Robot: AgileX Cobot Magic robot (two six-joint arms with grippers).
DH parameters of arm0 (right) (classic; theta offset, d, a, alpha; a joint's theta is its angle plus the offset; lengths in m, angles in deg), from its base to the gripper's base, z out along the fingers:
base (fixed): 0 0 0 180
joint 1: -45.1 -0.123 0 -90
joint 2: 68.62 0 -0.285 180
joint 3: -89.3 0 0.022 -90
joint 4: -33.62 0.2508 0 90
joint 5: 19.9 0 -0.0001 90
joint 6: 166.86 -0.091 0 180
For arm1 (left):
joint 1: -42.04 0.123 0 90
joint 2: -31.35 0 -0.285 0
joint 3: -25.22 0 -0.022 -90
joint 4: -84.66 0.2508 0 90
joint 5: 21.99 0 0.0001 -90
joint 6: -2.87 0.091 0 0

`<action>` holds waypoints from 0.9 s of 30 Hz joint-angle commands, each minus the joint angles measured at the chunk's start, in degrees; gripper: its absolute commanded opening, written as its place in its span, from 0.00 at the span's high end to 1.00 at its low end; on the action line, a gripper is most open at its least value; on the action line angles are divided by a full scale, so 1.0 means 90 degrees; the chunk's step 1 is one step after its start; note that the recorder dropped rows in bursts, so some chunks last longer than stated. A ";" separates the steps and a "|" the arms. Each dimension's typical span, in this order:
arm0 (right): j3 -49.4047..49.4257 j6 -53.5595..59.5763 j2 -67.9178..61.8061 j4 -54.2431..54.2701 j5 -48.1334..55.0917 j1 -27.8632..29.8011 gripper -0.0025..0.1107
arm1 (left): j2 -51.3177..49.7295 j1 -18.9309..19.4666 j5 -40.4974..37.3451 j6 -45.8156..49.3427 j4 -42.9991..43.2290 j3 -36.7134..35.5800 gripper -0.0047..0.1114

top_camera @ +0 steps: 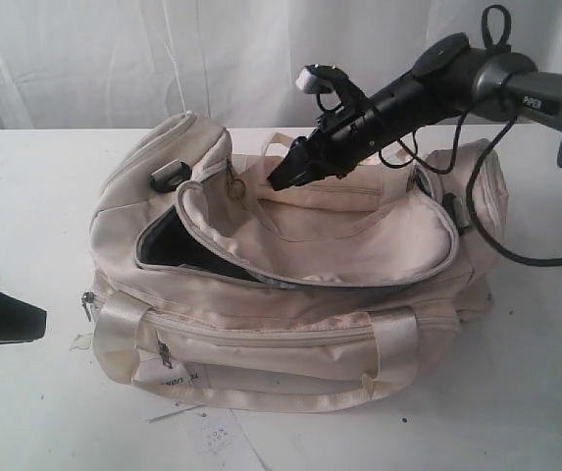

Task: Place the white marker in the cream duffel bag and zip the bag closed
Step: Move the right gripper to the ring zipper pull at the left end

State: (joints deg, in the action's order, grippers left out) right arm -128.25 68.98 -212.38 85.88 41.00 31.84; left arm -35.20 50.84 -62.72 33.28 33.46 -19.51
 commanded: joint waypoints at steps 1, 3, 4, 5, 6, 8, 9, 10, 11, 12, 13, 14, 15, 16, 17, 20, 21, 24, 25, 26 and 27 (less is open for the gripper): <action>-0.0079 0.0453 0.0049 0.0159 -0.0937 -0.0388 0.53 | 0.0005 -0.0034 -0.0050 -0.0028 -0.0017 0.0031 0.96; -0.0079 0.0480 0.0049 0.0159 -0.1350 -0.0510 0.53 | 0.0005 -0.0034 -0.0050 -0.0028 -0.0017 0.0031 0.96; -0.0079 0.0510 0.0049 0.0159 -0.1476 -0.0553 0.53 | 0.0005 -0.0034 -0.0050 -0.0028 -0.0017 0.0031 0.96; -0.0079 0.0588 0.0049 0.0159 -0.1562 -0.0586 0.53 | 0.0005 -0.0034 -0.0068 -0.0028 -0.0017 0.0031 0.96; -0.0079 0.0650 0.0049 0.0159 -0.1623 -0.0617 0.53 | 0.0005 -0.0034 -0.0078 -0.0011 -0.0017 0.0031 0.96; -0.0079 0.0647 0.0044 0.0159 -0.1687 -0.0657 0.53 | 0.0005 -0.0034 -0.0081 -0.0011 0.0077 0.0031 0.96; -0.0079 0.0647 0.0034 0.0159 -0.1687 -0.0674 0.53 | 0.0005 -0.0034 -0.0091 -0.0011 0.0117 0.0031 0.96; -0.0079 0.0647 0.0000 0.0159 -0.1687 -0.0674 0.53 | 0.0005 -0.0034 -0.0095 -0.0011 0.0193 0.0031 0.96; -0.0079 0.0621 -0.0014 0.0159 -0.1687 -0.0684 0.53 | 0.0005 -0.0034 -0.0095 -0.0011 0.0253 0.0031 0.96; -0.0079 0.0620 -0.0069 0.0159 -0.1674 -0.0684 0.53 | 0.0005 -0.0034 -0.0107 -0.0011 0.0268 0.0031 0.96; -0.0079 0.0620 -0.0115 0.0186 -0.1635 -0.0684 0.53 | 0.0005 -0.0034 -0.0107 -0.0011 0.0268 0.0031 0.96; -0.0079 0.0620 -0.0159 0.0186 -0.1592 -0.0684 0.53 | 0.0005 -0.0034 -0.0107 -0.0011 0.0268 0.0031 0.96; -0.0079 0.0603 -0.0215 0.0203 -0.1507 -0.0684 0.53 | 0.0005 -0.0034 -0.0107 -0.0011 0.0268 0.0031 0.96; -0.0079 0.0606 -0.0275 0.0234 -0.1404 -0.0684 0.53 | 0.0005 -0.0034 -0.0107 -0.0011 0.0268 0.0031 0.96; -0.0079 0.0606 -0.0316 0.0250 -0.1274 -0.0684 0.53 | 0.0005 -0.0034 -0.0107 -0.0011 0.0268 0.0031 0.96; -0.0079 0.0606 -0.0411 0.0250 -0.1138 -0.0721 0.53 | 0.0005 -0.0034 -0.0107 -0.0011 0.0268 0.0031 0.96; -0.0079 0.0606 -0.0442 0.0275 -0.1138 -0.0738 0.53 | 0.0005 -0.0034 -0.0107 -0.0011 0.0268 0.0031 0.96; -0.0079 0.0794 -0.0468 0.0685 -0.1138 -0.0764 0.53 | 0.0005 -0.0034 -0.0107 -0.0011 0.0268 0.0031 0.96; -0.0079 0.0915 -0.0491 0.0830 -0.1150 -0.0780 0.53 | 0.0005 -0.0034 -0.0107 -0.0011 0.0268 0.0031 0.96; -0.0079 0.1003 -0.0491 0.0937 -0.1186 -0.0780 0.53 | 0.0005 -0.0034 -0.0107 -0.0011 0.0268 0.0031 0.96; -0.0079 0.1055 -0.0505 0.0980 -0.1254 -0.0811 0.54 | 0.0005 -0.0034 -0.0107 -0.0011 0.0268 0.0031 0.96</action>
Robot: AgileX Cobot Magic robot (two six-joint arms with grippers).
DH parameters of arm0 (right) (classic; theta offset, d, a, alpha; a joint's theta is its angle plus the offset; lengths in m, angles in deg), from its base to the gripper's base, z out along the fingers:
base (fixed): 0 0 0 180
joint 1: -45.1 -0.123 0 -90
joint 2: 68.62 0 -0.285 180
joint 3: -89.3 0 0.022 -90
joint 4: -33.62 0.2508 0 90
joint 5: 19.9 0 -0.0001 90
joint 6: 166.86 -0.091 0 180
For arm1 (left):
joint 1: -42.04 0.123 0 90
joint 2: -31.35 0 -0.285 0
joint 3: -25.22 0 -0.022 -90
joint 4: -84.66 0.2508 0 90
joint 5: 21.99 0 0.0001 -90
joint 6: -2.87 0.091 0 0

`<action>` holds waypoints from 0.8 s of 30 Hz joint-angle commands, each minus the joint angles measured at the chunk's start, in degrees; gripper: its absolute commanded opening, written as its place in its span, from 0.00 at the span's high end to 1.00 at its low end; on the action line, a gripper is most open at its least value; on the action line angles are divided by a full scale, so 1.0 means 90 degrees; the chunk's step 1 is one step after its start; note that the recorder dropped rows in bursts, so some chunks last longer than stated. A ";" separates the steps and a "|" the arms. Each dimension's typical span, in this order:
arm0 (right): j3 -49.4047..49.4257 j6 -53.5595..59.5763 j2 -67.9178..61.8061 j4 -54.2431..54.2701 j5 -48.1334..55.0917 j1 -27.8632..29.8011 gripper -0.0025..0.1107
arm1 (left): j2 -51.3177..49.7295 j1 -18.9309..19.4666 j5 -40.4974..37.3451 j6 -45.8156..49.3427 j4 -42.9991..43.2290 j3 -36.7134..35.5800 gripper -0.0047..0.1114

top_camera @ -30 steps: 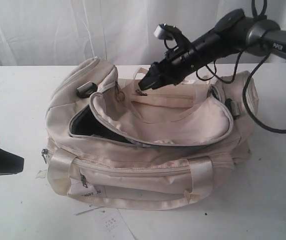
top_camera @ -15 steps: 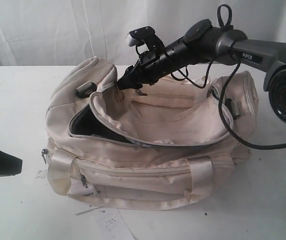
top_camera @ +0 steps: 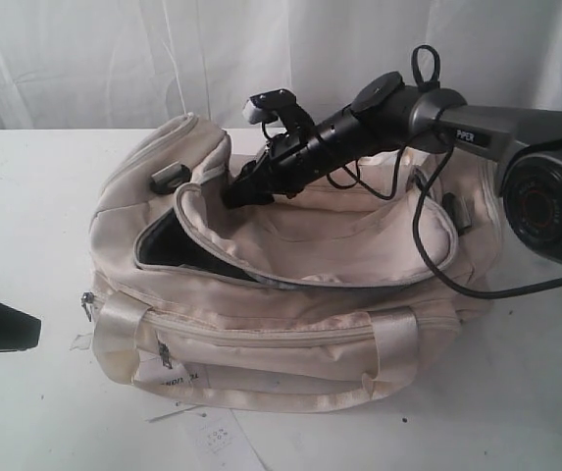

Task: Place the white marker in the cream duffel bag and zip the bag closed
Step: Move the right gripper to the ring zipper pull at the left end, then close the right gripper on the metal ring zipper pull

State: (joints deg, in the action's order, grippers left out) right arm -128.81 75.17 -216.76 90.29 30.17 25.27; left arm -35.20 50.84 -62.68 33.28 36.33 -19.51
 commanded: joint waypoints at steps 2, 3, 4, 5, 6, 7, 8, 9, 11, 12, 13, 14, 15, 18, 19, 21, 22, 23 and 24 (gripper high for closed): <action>-0.0017 0.0367 -0.0018 0.0503 -0.0223 -0.0108 0.57 | 0.0005 -0.0034 -0.0112 -0.0011 -0.0052 0.0031 0.96; -0.0017 0.0367 -0.0018 0.0503 -0.0327 -0.0125 0.62 | 0.0005 -0.0034 -0.0128 -0.0011 -0.0052 0.0031 0.96; -0.0017 0.0367 -0.0018 0.0503 -0.0422 -0.0122 0.67 | 0.0005 -0.0034 -0.0142 -0.0011 -0.0052 0.0031 0.96; -0.0017 0.0355 -0.0018 0.0503 -0.0459 -0.0122 0.70 | 0.0005 -0.0034 -0.0142 -0.0011 -0.0052 0.0031 0.96; -0.0017 0.0355 -0.0018 0.0503 -0.0512 -0.0122 0.79 | 0.0005 -0.0034 -0.0142 -0.0011 -0.0052 0.0031 0.96; -0.0017 0.0344 -0.0018 0.0503 -0.0543 -0.0122 0.84 | 0.0005 -0.0034 -0.0142 -0.0011 -0.0052 0.0031 0.96; -0.0017 0.0334 -0.0018 0.0503 -0.0572 -0.0122 0.88 | 0.0005 -0.0034 -0.0142 -0.0011 -0.0052 0.0031 0.96; -0.0017 0.0246 -0.0018 0.0503 -0.0603 -0.0122 0.94 | 0.0005 -0.0034 -0.0142 -0.0011 -0.0052 0.0031 0.96; -0.0017 0.0154 -0.0018 0.0483 -0.0603 -0.0122 0.98 | 0.0005 -0.0034 -0.0142 -0.0011 -0.0052 0.0031 0.96; -0.0017 0.0084 -0.0018 0.0477 -0.0603 -0.0122 0.98 | 0.0005 -0.0034 -0.0142 -0.0011 -0.0052 0.0031 0.96; -0.0017 0.0059 -0.0018 0.0465 -0.0603 -0.0122 0.98 | 0.0005 -0.0034 -0.0129 -0.0011 -0.0052 0.0031 0.96; -0.0017 0.0029 -0.0018 0.0453 -0.0591 -0.0122 0.98 | 0.0005 -0.0034 -0.0118 -0.0011 -0.0039 0.0031 0.96; -0.0017 -0.0055 -0.0018 0.0422 -0.0591 -0.0122 0.98 | 0.0005 -0.0034 -0.0118 -0.0011 -0.0039 0.0031 0.96; -0.0017 -0.0295 -0.0018 0.0171 -0.0603 -0.0122 0.98 | 0.0005 -0.0034 -0.0106 0.0001 -0.0039 0.0031 0.96; -0.0017 -0.0423 -0.0018 0.0088 -0.0603 -0.0122 0.98 | 0.0005 -0.0034 -0.0106 0.0001 -0.0039 0.0031 0.96; -0.0017 -0.0767 -0.0018 -0.0173 -0.0560 -0.0122 0.98 | 0.0005 -0.0034 -0.0106 0.0001 -0.0039 0.0031 0.96; -0.0017 -0.0892 -0.0005 -0.0265 -0.0519 -0.0122 0.98 | 0.0005 -0.0034 -0.0106 0.0001 -0.0039 0.0031 0.96; -0.0017 -0.0987 -0.0004 -0.0339 -0.0431 -0.0122 0.98 | 0.0005 -0.0034 -0.0106 0.0001 -0.0039 0.0031 0.96; -0.0017 -0.0986 0.0007 -0.0328 -0.0283 -0.0110 0.98 | 0.0005 -0.0034 -0.0106 -0.0001 -0.0023 0.0031 0.96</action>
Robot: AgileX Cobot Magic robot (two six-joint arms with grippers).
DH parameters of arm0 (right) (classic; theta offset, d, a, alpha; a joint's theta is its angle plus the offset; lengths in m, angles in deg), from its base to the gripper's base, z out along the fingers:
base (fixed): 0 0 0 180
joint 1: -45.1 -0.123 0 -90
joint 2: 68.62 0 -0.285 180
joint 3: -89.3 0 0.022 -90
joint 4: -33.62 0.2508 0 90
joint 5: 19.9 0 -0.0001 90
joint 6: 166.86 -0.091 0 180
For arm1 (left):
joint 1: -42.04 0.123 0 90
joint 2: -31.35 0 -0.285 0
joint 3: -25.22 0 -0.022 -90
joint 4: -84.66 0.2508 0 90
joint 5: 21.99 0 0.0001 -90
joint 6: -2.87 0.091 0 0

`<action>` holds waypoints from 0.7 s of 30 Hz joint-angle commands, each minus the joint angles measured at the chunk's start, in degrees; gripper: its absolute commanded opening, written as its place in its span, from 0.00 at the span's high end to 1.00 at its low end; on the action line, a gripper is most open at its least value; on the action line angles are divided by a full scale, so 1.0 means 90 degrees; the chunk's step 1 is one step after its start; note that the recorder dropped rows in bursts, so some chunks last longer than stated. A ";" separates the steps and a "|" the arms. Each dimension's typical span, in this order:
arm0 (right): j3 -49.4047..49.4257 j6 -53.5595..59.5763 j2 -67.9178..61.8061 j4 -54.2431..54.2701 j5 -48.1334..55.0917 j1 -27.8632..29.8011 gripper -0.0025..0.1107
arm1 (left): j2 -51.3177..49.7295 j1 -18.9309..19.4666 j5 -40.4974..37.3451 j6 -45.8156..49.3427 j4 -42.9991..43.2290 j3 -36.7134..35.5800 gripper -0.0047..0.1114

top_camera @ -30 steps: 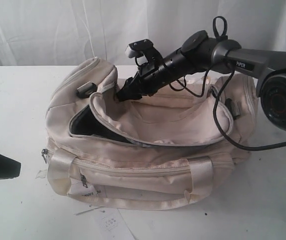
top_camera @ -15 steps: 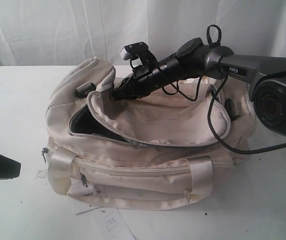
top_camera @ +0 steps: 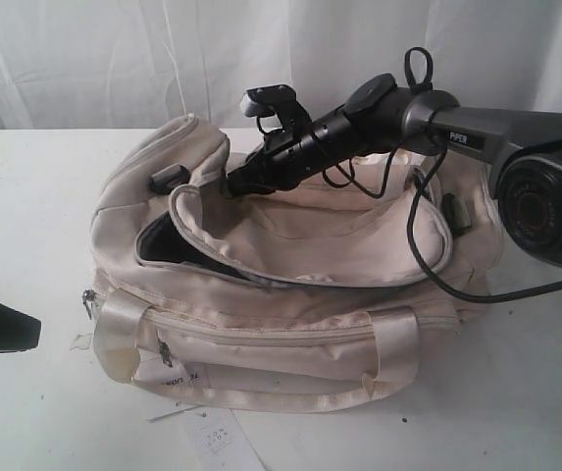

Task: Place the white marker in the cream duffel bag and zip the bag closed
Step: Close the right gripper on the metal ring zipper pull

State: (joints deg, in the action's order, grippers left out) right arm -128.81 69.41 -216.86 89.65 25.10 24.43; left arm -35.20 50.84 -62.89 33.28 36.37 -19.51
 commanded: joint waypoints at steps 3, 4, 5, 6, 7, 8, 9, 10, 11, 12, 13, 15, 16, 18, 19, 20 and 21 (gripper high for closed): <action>-0.0017 -0.0250 0.0043 -0.0257 0.0779 0.0011 0.98 | 0.0005 -0.0034 -0.0083 -0.0001 -0.0001 0.0031 0.96; -0.0017 -0.0237 0.0068 -0.0257 0.0924 0.0016 0.98 | 0.0005 -0.0034 -0.0083 -0.0001 -0.0001 0.0031 0.96; -0.0017 -0.0237 0.0096 -0.0269 0.1014 0.0027 0.98 | 0.0005 -0.0034 -0.0083 -0.0001 0.0013 0.0031 0.96; -0.0017 -0.0237 0.0111 -0.0269 0.1097 0.0033 0.98 | 0.0005 -0.0034 -0.0083 -0.0001 0.0026 0.0031 0.96; -0.0017 -0.0237 0.0123 -0.0269 0.1129 0.0033 0.98 | 0.0005 -0.0034 -0.0083 -0.0001 0.0044 0.0031 0.96; -0.0017 -0.0237 0.0138 -0.0269 0.1143 0.0045 0.98 | 0.0005 -0.0034 -0.0083 -0.0001 0.0071 0.0031 0.96; -0.0017 -0.0237 0.0156 -0.0269 0.1143 0.0044 0.98 | 0.0005 -0.0034 -0.0083 -0.0001 0.0105 0.0031 0.96; -0.0017 -0.0237 0.0172 -0.0269 0.1143 0.0060 0.98 | 0.0005 -0.0034 -0.0083 -0.0001 0.0139 0.0031 0.96; -0.0017 -0.0237 0.0185 -0.0269 0.1143 0.0072 0.98 | 0.0005 -0.0034 -0.0083 -0.0001 0.0152 0.0031 0.96; -0.0017 -0.0237 0.0185 -0.0269 0.1158 0.0073 0.98 | 0.0005 -0.0034 -0.0083 -0.0001 0.0171 0.0031 0.96; -0.0017 -0.0237 0.0185 -0.0269 0.1191 0.0073 0.96 | 0.0005 -0.0034 -0.0083 -0.0001 0.0180 0.0031 0.96; -0.0017 -0.0237 0.0185 -0.0269 0.1302 0.0073 0.92 | 0.0005 -0.0034 -0.0083 -0.0001 0.0193 0.0031 0.96; -0.0017 -0.0237 0.0185 -0.0269 0.1364 0.0073 0.89 | 0.0005 -0.0034 -0.0083 -0.0001 0.0193 0.0031 0.96; -0.0017 -0.0237 0.0185 -0.0257 0.1487 0.0073 0.83 | 0.0005 -0.0034 -0.0071 -0.0001 0.0193 0.0031 0.96; -0.0017 -0.0237 0.0185 -0.0257 0.1517 0.0073 0.80 | 0.0005 -0.0034 -0.0071 -0.0001 0.0223 0.0031 0.96; -0.0017 -0.0237 0.0185 -0.0257 0.1527 0.0073 0.78 | 0.0005 -0.0034 -0.0071 -0.0001 0.0241 0.0031 0.96; -0.0017 -0.0237 0.0185 -0.0257 0.1515 0.0073 0.77 | 0.0005 -0.0034 -0.0071 -0.0001 0.0269 0.0031 0.96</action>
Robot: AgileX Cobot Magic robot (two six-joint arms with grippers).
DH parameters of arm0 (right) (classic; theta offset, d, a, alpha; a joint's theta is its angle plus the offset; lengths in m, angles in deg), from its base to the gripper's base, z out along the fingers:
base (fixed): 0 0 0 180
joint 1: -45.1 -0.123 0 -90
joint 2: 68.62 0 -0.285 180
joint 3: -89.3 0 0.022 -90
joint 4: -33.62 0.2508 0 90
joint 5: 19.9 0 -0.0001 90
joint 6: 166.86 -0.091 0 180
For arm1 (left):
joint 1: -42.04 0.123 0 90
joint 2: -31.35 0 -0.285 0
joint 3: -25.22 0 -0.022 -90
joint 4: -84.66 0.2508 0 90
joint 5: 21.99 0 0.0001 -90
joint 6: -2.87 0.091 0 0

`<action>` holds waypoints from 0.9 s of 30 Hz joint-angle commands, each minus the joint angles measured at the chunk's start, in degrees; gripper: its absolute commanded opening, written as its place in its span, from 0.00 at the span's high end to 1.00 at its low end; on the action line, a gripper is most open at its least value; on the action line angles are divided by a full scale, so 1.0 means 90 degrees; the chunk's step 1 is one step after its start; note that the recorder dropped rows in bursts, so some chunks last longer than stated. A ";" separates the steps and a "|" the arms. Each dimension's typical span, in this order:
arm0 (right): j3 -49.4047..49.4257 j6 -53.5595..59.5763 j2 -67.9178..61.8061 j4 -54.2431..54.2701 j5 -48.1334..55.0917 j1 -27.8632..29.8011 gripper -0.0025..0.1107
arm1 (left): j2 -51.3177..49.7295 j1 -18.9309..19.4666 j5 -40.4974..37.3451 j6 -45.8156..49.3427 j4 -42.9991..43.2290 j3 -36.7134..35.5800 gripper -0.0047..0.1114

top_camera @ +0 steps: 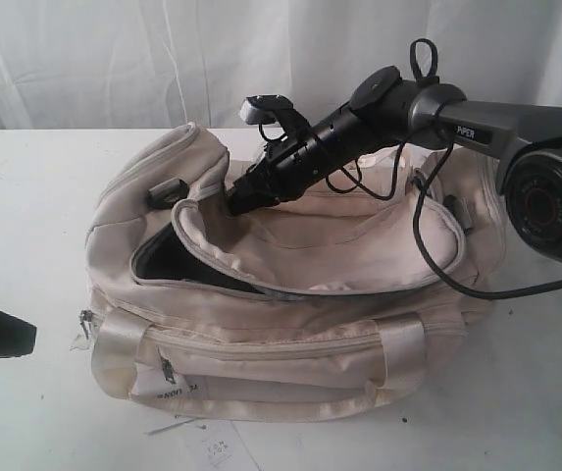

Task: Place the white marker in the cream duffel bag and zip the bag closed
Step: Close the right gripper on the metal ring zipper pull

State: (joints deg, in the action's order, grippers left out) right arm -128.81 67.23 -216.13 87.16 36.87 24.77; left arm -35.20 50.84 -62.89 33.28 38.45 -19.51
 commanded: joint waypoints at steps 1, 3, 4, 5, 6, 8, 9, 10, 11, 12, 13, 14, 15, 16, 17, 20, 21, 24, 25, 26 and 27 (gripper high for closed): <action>-0.0017 0.0004 0.0104 0.0020 0.0195 0.0036 0.76 | 0.0005 -0.0034 -0.0071 -0.0001 0.0049 0.0031 0.96; -0.0017 0.0004 0.0104 0.0020 0.0181 0.0036 0.76 | 0.0005 -0.0034 -0.0058 -0.0001 0.0050 0.0031 0.96; -0.0017 0.0004 0.0104 0.0033 0.0150 0.0036 0.76 | 0.0005 -0.0034 -0.0058 -0.0001 0.0050 0.0031 0.96; -0.0017 0.0004 0.0106 0.0033 0.0110 0.0036 0.76 | 0.0005 -0.0034 -0.0058 -0.0001 0.0050 0.0031 0.96; -0.0017 -0.0009 0.0106 0.0033 0.0075 0.0036 0.76 | 0.0005 -0.0034 -0.0058 -0.0001 0.0050 0.0031 0.96; -0.0017 -0.0033 0.0106 0.0033 -0.0049 0.0036 0.76 | 0.0005 -0.0034 -0.0058 -0.0001 0.0050 0.0031 0.96; -0.0017 -0.0033 0.0106 0.0033 -0.0081 0.0036 0.76 | 0.0005 -0.0034 -0.0058 -0.0001 0.0050 0.0031 0.96; -0.0017 -0.0033 0.0106 0.0033 -0.0130 0.0036 0.76 | 0.0005 -0.0034 -0.0058 -0.0001 0.0050 0.0031 0.96; -0.0017 0.0008 0.0106 0.0033 -0.0157 0.0036 0.76 | 0.0005 -0.0034 -0.0058 -0.0001 0.0050 0.0031 0.96; -0.0017 0.0008 0.0106 0.0033 -0.0157 0.0036 0.77 | 0.0005 -0.0034 -0.0058 -0.0001 0.0050 0.0031 0.96; -0.0017 0.0020 0.0106 0.0033 -0.0157 0.0036 0.79 | 0.0005 -0.0034 -0.0058 -0.0001 0.0050 0.0031 0.96; -0.0017 0.0064 0.0106 0.0033 -0.0124 0.0036 0.82 | 0.0005 -0.0034 -0.0058 -0.0001 0.0050 0.0031 0.96; -0.0017 0.0183 0.0106 0.0033 -0.0084 0.0036 0.86 | 0.0005 -0.0034 -0.0046 -0.0001 0.0050 0.0031 0.96; -0.0017 0.0278 0.0106 0.0033 -0.0022 0.0036 0.91 | 0.0005 -0.0034 -0.0035 -0.0001 0.0050 0.0031 0.96; -0.0017 0.0295 0.0106 0.0033 0.0025 0.0036 0.96 | 0.0005 -0.0034 -0.0010 -0.0001 0.0050 0.0031 0.96; -0.0017 0.0295 0.0106 0.0033 0.0102 0.0036 0.98 | 0.0005 -0.0034 0.0085 -0.0001 0.0050 0.0031 0.96; -0.0017 0.0295 0.0106 0.0033 0.0114 0.0036 0.98 | 0.0005 -0.0034 0.0097 -0.0001 0.0050 0.0031 0.96; -0.0017 0.0269 0.0134 0.0033 0.0147 0.0036 0.98 | 0.0005 -0.0034 0.0097 -0.0001 0.0050 0.0031 0.96; -0.0017 0.0269 0.0147 0.0033 0.0175 0.0046 0.98 | 0.0005 -0.0034 0.0112 -0.0001 0.0050 0.0031 0.96; -0.0017 0.0237 0.0193 0.0047 0.0225 0.0046 0.98 | 0.0005 -0.0034 0.0142 -0.0001 0.0050 0.0031 0.96; -0.0017 0.0224 0.0229 0.0047 0.0279 0.0059 0.98 | 0.0005 -0.0034 0.0218 -0.0001 0.0050 0.0031 0.96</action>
State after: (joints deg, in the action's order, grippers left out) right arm -128.81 69.10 -215.53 87.15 37.98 24.77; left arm -35.20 50.84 -61.21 33.28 39.37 -19.51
